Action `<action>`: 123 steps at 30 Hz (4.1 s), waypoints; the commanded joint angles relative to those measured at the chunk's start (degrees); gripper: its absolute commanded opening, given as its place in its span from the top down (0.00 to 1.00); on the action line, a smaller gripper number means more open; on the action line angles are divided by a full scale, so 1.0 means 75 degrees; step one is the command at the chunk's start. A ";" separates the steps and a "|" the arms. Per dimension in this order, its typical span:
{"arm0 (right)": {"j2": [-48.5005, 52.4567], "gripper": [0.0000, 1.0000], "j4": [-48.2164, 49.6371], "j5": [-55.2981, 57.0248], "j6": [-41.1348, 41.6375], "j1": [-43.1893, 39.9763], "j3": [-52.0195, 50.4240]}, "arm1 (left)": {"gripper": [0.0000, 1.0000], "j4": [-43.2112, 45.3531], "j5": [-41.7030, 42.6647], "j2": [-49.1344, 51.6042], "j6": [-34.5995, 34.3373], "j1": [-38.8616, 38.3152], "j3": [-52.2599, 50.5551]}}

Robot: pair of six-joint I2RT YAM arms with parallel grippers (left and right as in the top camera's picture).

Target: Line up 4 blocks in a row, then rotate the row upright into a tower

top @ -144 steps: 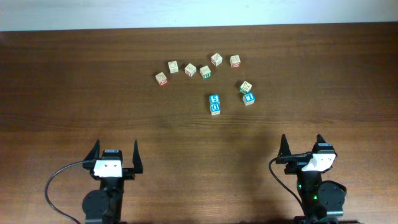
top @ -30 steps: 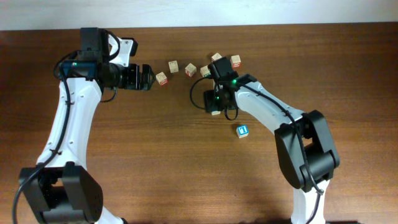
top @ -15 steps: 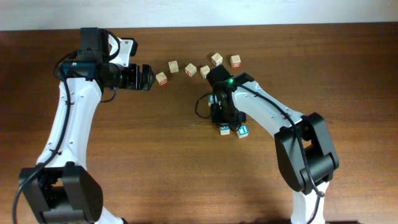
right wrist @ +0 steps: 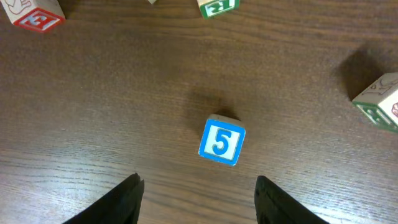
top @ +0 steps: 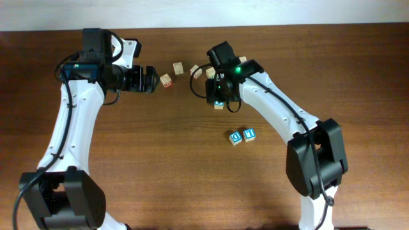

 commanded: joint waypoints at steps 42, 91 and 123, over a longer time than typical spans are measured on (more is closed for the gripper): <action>0.2189 0.39 -0.1839 -0.0286 0.1291 -0.2273 0.2366 | 0.01 -0.0009 -0.0306 0.0012 0.0044 -0.0003 0.0125; -0.2328 0.96 -0.0545 -0.1367 0.1824 -0.0784 -0.4884 | 0.01 -0.0009 -0.0306 0.0012 0.0044 -0.0003 0.0125; -0.2066 0.96 -0.1367 -0.1460 -0.0280 -0.2801 -0.3217 | 0.01 -0.0009 -0.0306 0.0012 0.0044 -0.0003 0.0125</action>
